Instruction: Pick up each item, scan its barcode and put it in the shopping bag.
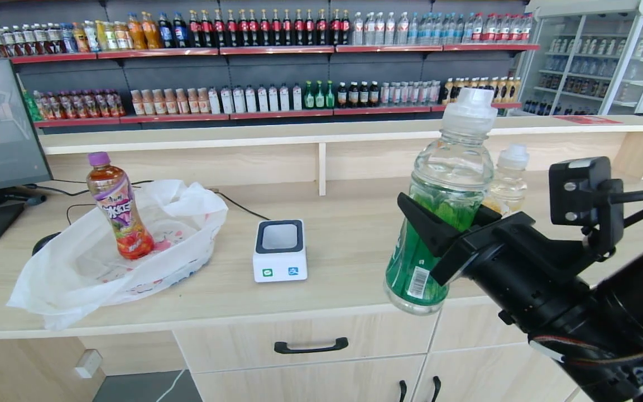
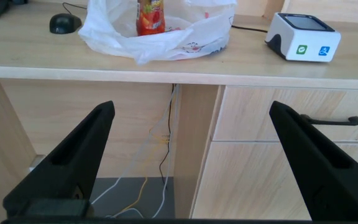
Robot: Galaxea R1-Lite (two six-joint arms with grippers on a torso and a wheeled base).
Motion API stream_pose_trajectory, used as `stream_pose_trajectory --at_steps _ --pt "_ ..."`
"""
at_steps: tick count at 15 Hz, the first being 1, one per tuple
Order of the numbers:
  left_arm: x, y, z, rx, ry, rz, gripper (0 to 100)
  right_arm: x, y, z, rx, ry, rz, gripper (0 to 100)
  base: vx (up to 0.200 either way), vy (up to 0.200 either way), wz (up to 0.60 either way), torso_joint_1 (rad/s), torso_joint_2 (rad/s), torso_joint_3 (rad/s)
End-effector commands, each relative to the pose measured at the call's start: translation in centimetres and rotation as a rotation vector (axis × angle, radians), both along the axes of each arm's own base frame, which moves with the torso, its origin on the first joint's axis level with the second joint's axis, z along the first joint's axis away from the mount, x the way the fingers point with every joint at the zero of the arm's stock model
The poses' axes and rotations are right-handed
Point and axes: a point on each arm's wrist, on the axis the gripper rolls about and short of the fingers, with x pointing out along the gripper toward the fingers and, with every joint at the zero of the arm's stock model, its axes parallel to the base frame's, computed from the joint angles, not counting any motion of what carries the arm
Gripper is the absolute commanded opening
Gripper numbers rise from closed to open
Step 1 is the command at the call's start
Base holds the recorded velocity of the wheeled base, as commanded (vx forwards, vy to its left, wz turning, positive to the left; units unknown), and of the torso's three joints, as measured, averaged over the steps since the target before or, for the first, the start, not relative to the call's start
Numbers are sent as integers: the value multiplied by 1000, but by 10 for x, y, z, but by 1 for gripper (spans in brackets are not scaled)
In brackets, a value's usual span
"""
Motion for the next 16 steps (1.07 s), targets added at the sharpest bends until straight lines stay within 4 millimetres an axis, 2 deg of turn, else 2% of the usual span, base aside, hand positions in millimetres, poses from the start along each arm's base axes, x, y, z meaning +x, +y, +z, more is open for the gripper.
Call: stream_pose_trajectory --at_steps 1,14,16 --pt "0 0 0 0 2 0 100 1 -1 -1 -2 3 -5 0 0 200 0 17 12 2" --pt "0 0 0 -1 0 0 100 8 -4 0 15 2 -27 0 0 200 0 2 1 3" --pt "0 0 0 -1 0 0 100 8 -5 -6 1 22 -26 0 0 200 0 2 2 5"
